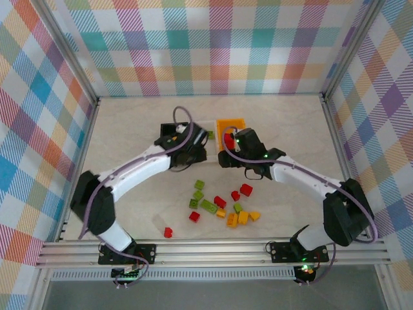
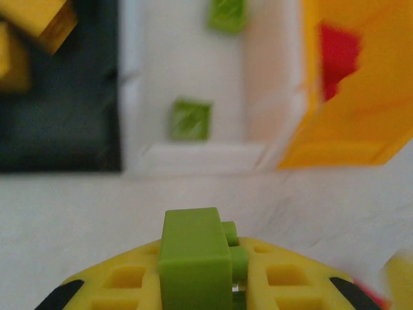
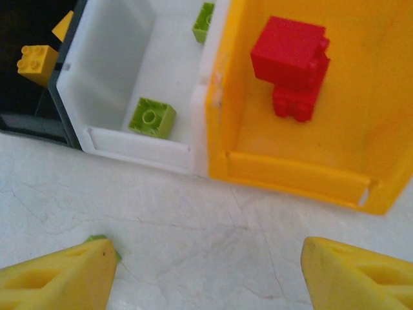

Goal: Sort the legos into containers by color

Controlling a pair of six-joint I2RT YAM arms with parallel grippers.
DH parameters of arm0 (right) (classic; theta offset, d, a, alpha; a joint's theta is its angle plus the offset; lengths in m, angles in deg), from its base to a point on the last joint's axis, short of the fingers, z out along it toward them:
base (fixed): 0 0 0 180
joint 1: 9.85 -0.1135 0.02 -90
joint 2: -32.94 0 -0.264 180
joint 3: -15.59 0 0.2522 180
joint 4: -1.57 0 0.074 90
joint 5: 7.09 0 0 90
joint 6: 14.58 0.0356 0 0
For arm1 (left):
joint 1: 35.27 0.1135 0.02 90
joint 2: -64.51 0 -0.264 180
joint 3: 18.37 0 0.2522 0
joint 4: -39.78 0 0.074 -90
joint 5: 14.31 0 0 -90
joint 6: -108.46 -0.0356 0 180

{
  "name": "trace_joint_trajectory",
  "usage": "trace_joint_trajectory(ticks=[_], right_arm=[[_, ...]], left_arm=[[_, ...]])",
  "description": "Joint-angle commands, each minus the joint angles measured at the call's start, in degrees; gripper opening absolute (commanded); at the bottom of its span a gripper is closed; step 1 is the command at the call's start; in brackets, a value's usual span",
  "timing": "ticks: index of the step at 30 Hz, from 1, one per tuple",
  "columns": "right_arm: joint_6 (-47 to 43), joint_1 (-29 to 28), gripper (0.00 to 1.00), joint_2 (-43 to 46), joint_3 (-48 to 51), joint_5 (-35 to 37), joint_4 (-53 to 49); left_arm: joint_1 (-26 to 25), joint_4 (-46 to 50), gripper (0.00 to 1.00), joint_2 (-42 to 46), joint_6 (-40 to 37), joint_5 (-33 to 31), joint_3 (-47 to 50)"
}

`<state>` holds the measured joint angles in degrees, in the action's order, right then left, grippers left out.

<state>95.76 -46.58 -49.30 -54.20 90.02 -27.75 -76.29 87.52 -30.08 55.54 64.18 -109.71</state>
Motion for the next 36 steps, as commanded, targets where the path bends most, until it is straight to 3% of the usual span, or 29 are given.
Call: trace_joint_trajectory(ticks=[1, 11, 15, 18, 20, 26, 32, 36], right_arm=[[1.6, 0.4, 0.76, 3.6, 2.8, 1.0, -0.5], [2.1, 0.4, 0.76, 9.8, 7.9, 0.9, -4.0], [3.0, 0.4, 0.77, 11.6, 10.2, 1.2, -4.8], [3.7, 0.4, 0.78, 12.5, 10.9, 1.2, -5.5], [4.0, 0.5, 0.79, 13.1, 11.2, 1.5, -6.1], [4.6, 0.5, 0.79, 13.1, 12.1, 1.9, -7.5], [5.4, 0.5, 0.79, 10.7, 14.1, 1.9, -8.5], [5.5, 0.6, 0.8, 7.6, 14.6, 2.2, -8.0]], left_arm=[[1.9, 1.1, 0.15, -7.7, -4.4, -1.6, -9.3], [5.6, 9.7, 0.14, -28.5, -5.7, -1.2, -32.4], [5.9, 10.5, 0.24, -31.4, -5.4, -1.2, -35.1], [5.9, 10.8, 0.42, -32.2, -5.2, -0.3, -36.2], [5.9, 10.5, 0.54, -31.4, -5.0, 0.5, -36.3], [4.4, 9.4, 0.73, -25.1, -5.7, 1.9, -33.9], [0.9, 2.9, 0.99, -11.8, -5.8, 4.0, -19.8], [-0.9, -0.7, 1.0, -3.2, -4.4, 5.1, -7.7]])
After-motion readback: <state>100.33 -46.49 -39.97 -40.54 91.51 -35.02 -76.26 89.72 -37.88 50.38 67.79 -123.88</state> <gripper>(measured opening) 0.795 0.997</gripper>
